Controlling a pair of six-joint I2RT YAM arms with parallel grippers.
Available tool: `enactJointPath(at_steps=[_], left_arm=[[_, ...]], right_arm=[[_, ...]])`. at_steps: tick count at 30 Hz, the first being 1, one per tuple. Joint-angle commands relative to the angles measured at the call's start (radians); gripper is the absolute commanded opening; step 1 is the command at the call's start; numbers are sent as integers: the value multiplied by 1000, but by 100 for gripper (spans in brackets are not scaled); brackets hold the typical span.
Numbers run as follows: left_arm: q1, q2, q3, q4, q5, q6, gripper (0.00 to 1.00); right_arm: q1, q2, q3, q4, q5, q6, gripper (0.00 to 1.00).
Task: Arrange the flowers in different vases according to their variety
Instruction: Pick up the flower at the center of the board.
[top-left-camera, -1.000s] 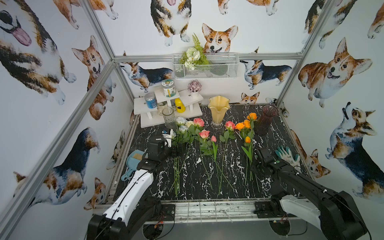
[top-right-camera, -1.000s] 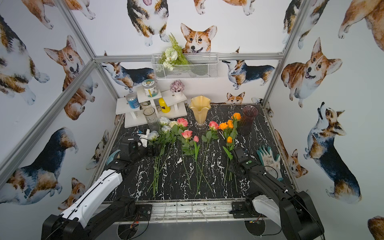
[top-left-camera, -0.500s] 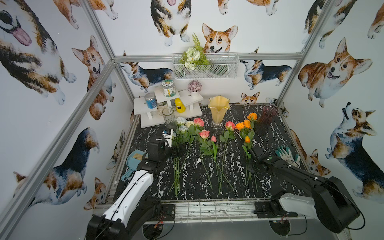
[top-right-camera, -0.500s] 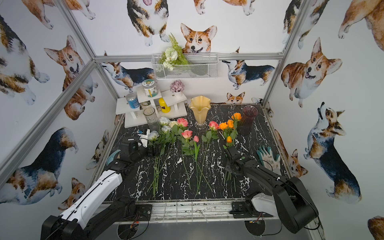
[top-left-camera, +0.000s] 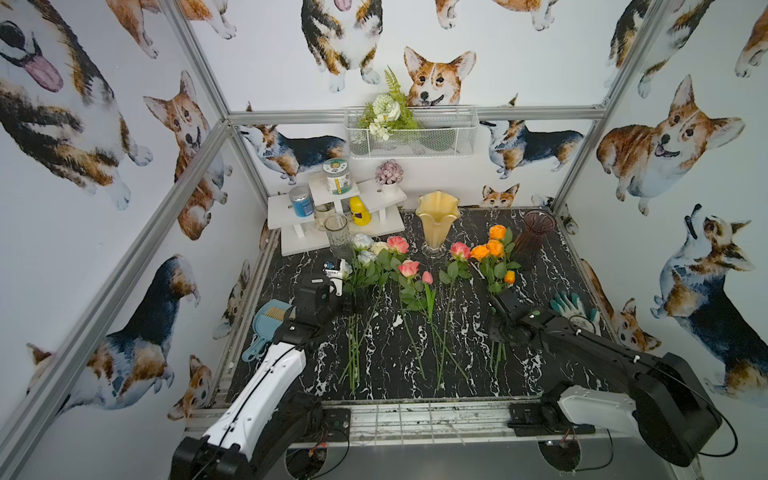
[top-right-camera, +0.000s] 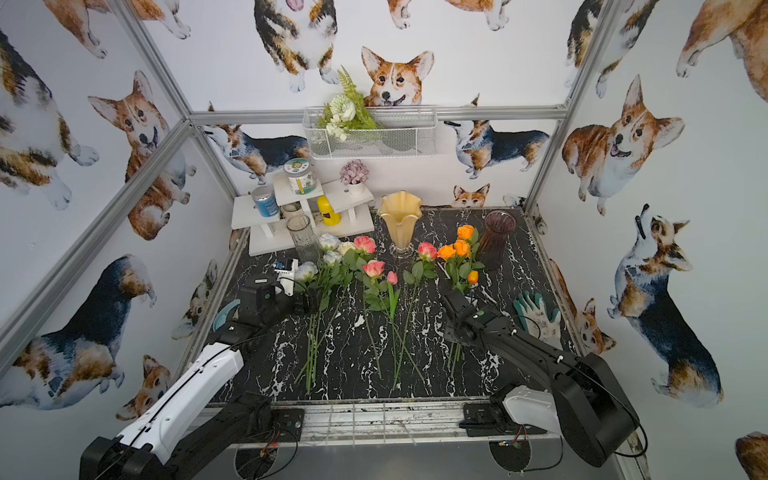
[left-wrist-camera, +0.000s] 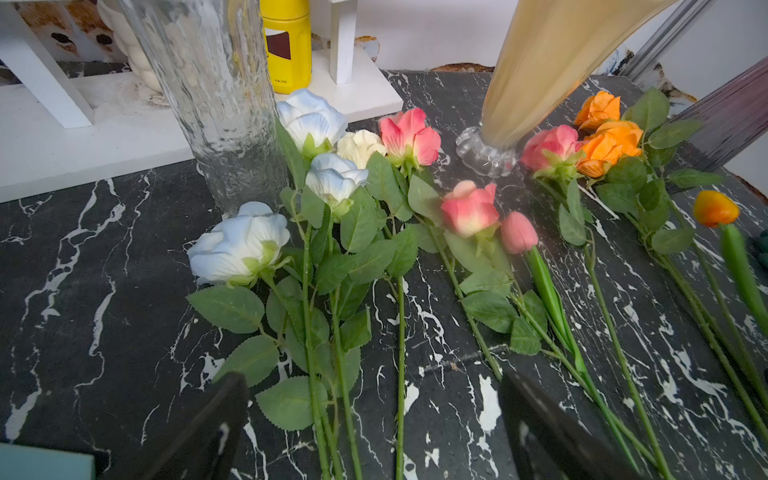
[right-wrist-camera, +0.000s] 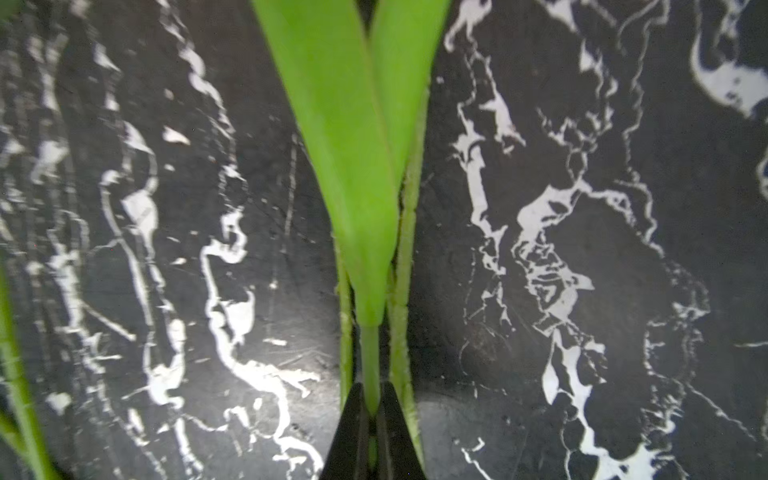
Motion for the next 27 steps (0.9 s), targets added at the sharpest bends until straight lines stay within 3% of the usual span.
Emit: enactJointPath(at_steps=[1,6,15,18,22,27], left_arm=[[0,3,5,-3,-3,10,99],[0,12,11,-12,-1,2,100],[0,42,25,-15,17,-24,99],[0,48,25,-14,26,-31,100],[0,63,28,-14,36,-36,100],[-1,93,43,-25,45,-28,100]], right_arm=[[26,-24,55,-89,76,22,0],[88,-70,153,-157,166,7,0],[200,-123,367,-133,455,-112,0],[201,-129,418,-44,559,-227,0],[175,-114,462,176,700,-491,0],[0,-69,511,474,641,-719,0]])
